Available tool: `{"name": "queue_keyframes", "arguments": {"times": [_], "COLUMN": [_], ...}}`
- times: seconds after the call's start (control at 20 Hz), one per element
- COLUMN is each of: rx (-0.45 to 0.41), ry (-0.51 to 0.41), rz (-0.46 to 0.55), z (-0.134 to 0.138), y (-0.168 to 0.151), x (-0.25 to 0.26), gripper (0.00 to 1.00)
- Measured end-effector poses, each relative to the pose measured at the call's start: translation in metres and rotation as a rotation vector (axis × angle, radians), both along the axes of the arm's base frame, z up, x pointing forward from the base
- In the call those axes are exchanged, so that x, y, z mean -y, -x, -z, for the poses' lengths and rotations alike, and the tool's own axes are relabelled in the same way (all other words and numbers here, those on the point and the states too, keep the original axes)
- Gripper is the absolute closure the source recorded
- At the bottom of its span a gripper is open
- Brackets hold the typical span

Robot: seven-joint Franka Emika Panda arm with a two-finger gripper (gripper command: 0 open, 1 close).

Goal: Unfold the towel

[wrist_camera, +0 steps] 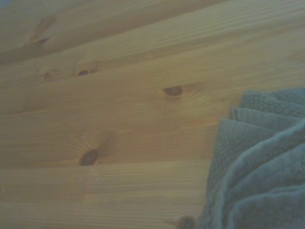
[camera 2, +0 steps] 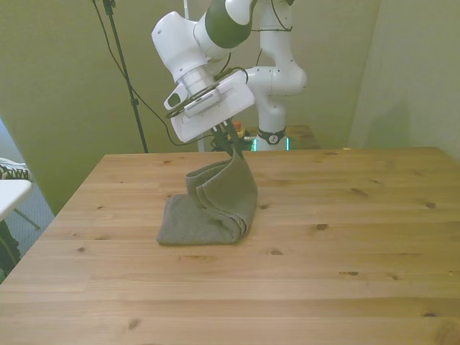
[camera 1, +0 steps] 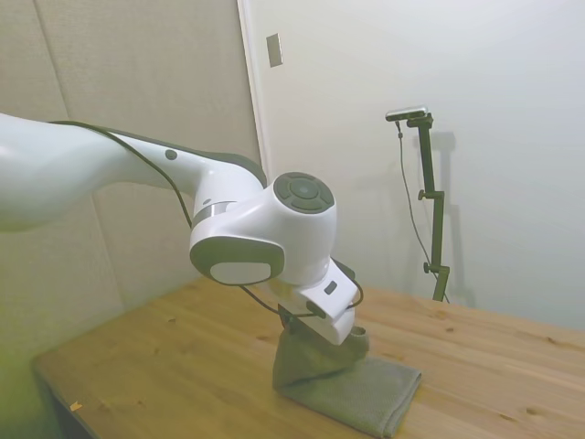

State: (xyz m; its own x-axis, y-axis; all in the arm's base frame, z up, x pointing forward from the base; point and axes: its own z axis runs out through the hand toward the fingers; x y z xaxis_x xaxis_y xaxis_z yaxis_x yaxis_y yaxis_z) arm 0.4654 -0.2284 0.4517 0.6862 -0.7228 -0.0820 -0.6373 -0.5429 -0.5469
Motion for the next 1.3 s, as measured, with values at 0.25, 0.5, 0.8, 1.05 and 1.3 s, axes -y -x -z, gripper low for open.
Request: {"name": "queue_keyframes", "arguments": {"times": [0.25, 0.5, 0.8, 1.05, 1.3], "rx": [0.003, 0.003, -0.021, -0.024, -0.026], "ry": [0.007, 0.024, 0.040, 0.041, 0.045], "rz": [-0.059, -0.121, -0.140, -0.140, -0.144], "z": [0.000, -0.004, 0.008, 0.009, 0.010], "y": [-0.006, -0.004, -0.001, 0.000, 0.000], "x": [-0.037, -0.079, -0.092, -0.092, -0.092], "gripper": [1.00, 0.00, 0.00, 0.00, 0.00]}}
